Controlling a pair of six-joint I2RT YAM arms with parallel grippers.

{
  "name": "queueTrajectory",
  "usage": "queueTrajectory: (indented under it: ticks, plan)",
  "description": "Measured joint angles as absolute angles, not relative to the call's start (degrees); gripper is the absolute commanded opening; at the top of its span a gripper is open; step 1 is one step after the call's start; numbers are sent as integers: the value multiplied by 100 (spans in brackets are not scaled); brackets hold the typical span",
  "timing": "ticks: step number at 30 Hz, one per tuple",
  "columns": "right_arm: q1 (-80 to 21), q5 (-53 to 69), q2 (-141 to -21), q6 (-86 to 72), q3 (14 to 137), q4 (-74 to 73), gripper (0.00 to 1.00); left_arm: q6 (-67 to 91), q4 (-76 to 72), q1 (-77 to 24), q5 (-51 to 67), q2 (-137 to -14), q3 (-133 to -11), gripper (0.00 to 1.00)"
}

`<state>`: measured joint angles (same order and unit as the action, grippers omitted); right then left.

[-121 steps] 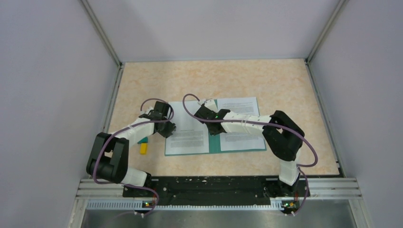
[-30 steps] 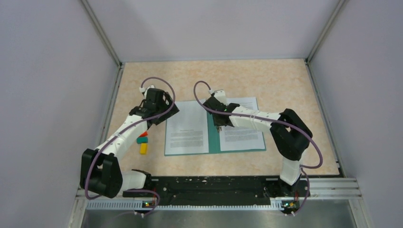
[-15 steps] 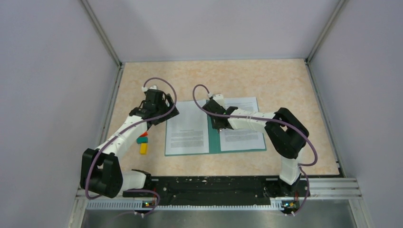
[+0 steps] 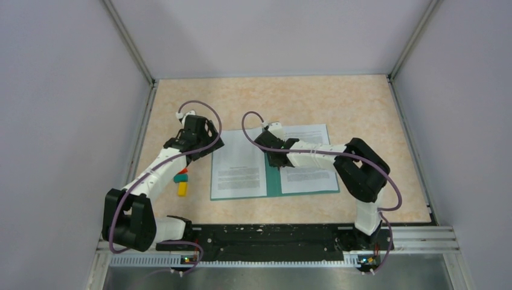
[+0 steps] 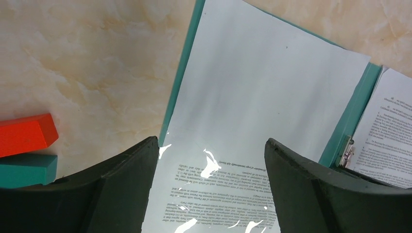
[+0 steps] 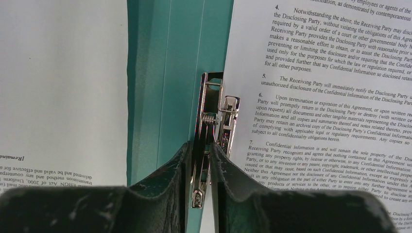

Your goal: Put the files into the folder

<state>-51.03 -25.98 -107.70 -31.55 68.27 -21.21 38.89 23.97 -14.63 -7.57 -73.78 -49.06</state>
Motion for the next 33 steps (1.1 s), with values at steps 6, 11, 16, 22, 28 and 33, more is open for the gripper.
queueTrajectory:
  ticks: [6, 11, 16, 22, 28, 33]
  plan:
    - [-5199, -2871, -11067, -3087, 7183, -2451, 19, 3955, 2394, -1444, -864, -7378, -4899, 85]
    - [-5240, -2998, -11128, -3015, 7282, -2547, 1, 3994, 2390, -1389, -862, -7378, -4823, 85]
    - [-5199, -2965, -11120, -2939, 7323, -2628, 0, 3981, 2309, -1243, -657, -7439, -4716, 85]
    - [-4934, -2499, -10916, -2886, 7273, -2790, 0, 3848, 2110, -1070, -1, -7511, -4547, 87]
    - [-4600, -2180, -10412, -2808, 7113, -2967, 0, 3774, 1806, -784, 718, -7542, -4327, 87]
    - [-4436, -1962, -10018, -2749, 7065, -3004, 0, 3747, 1529, -709, 1280, -7544, -4134, 89]
